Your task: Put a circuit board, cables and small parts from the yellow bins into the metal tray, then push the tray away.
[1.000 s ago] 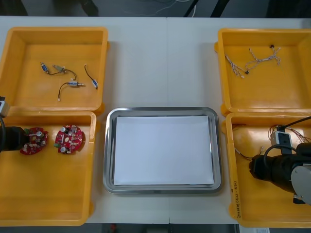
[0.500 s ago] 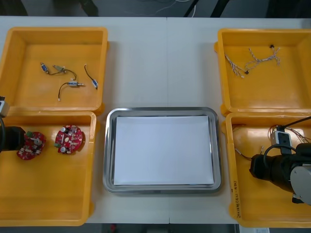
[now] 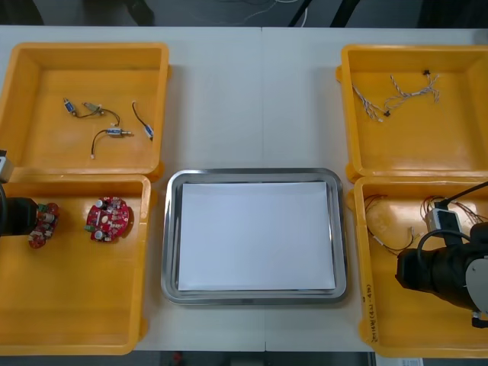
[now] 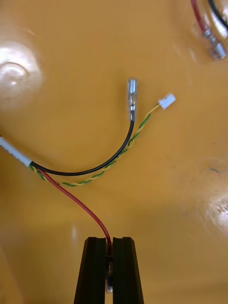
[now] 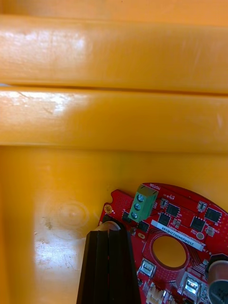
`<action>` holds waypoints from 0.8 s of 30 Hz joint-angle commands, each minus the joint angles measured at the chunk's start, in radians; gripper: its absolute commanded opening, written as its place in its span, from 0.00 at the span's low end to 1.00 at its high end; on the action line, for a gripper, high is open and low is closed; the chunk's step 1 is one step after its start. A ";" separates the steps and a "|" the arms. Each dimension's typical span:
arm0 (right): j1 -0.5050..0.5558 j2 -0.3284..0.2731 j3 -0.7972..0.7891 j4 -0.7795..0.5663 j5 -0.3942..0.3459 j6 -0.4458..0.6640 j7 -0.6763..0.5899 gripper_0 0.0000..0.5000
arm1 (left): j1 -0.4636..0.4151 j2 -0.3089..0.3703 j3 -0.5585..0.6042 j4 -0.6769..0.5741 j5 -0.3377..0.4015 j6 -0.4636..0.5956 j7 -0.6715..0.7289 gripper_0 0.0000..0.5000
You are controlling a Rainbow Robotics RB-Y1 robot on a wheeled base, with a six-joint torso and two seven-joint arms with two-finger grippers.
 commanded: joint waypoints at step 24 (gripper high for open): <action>0.081 -0.212 -0.253 -0.146 -0.174 0.114 -0.040 0.00 | -0.030 0.036 0.214 -0.135 0.099 0.329 -0.031 0.00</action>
